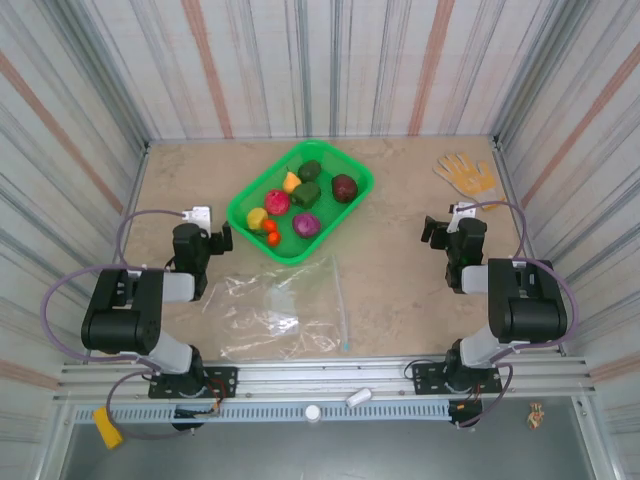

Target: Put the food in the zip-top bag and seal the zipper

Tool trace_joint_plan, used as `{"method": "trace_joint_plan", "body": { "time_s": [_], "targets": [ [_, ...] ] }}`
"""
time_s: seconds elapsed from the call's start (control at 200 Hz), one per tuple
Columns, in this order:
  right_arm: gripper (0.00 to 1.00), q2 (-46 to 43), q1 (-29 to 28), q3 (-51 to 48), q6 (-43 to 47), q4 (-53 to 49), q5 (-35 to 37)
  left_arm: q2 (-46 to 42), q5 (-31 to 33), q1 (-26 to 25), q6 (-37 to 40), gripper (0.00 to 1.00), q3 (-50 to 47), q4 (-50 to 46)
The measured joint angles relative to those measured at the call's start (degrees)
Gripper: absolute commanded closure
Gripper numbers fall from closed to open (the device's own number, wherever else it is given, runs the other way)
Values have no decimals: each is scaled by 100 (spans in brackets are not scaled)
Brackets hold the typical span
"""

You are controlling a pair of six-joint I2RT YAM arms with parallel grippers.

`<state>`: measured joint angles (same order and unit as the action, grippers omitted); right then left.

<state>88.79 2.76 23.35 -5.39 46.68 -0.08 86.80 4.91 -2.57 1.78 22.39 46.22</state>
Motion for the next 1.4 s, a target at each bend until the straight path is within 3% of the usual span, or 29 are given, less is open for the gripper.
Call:
{"method": "trace_joint_plan", "body": {
  "time_s": [1.247,1.403],
  "targets": [
    [1,0,68,2,-2,-4,-107,0,-256,37,105,1,0,-103],
    [1,-103,68,46,4,-289,-201,-181,116,-94,98,1,-4,-221]
  ]
}}
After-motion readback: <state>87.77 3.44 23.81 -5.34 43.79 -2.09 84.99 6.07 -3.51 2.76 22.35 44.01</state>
